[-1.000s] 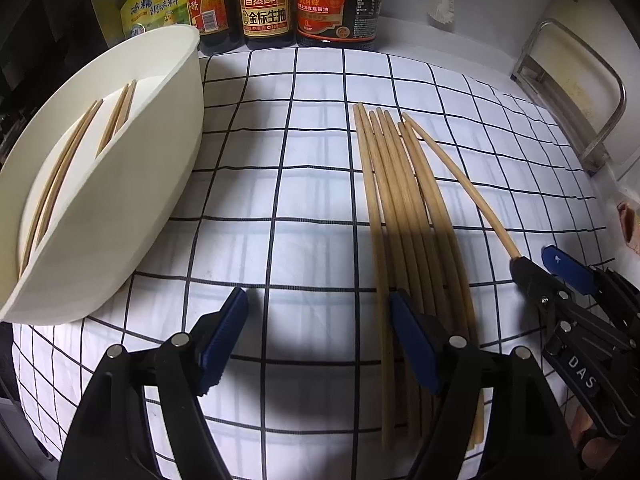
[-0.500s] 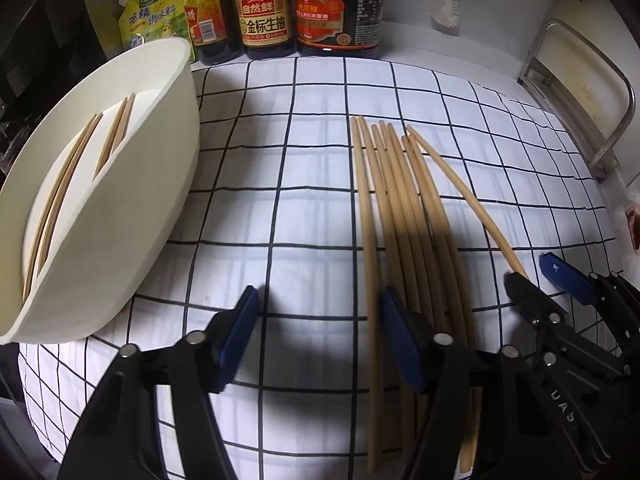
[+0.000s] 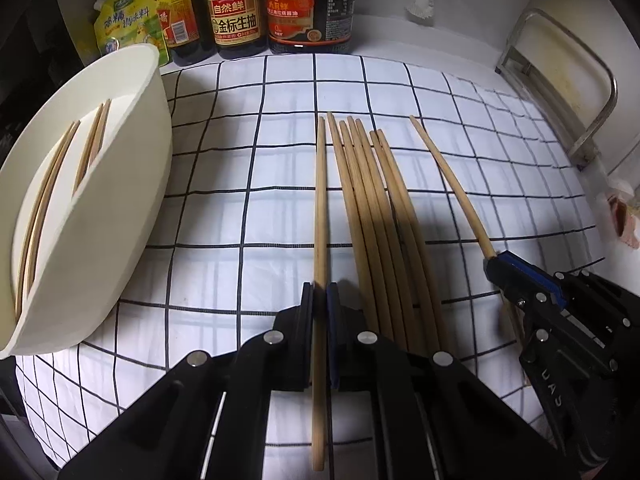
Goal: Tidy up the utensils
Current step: 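Close the left tool on one chopstick while the right tool grasps the separated one, then carry both chopsticks into the white bowl and open both tools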
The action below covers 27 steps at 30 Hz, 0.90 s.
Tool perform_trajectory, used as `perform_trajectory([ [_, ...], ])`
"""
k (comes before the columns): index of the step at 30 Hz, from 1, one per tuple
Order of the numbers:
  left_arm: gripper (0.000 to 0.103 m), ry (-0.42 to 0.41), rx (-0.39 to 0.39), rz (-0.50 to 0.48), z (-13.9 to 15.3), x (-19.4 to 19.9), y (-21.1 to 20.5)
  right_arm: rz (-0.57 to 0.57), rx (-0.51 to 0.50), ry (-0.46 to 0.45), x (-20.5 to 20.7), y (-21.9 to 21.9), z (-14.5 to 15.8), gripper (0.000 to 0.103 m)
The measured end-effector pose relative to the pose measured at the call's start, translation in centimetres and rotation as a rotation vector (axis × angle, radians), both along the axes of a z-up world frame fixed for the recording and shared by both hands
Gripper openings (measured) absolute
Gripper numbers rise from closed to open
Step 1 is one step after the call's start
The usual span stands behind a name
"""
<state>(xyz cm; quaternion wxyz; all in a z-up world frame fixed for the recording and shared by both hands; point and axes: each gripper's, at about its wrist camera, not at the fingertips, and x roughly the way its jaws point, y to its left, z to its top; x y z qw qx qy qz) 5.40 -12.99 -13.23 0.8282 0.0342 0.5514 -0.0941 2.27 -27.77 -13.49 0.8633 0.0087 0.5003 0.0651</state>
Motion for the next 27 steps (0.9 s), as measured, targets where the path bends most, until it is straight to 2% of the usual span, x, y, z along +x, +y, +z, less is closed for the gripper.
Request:
perform_trajectory([
  [8,0.007,-0.058,-0.054,-0.041,5.1,-0.2,1.1,-0.055,0.053,-0.047,-0.4,0.8,5.0,0.006],
  [15,0.007,-0.136,-0.102,-0.031,10.2,0.7,6.0,-0.039,0.111,-0.13,0.9,5.4,9.9,0.006],
  [21,0.007,-0.193,-0.067,0.067,12.1,2.5,13.3,0.047,0.154,-0.147,3.9,12.1,10.6,0.006],
  [27,0.007,-0.182,-0.028,0.163,11.1,4.4,20.5,0.136,0.18,-0.118,7.1,19.4,9.6,0.006],
])
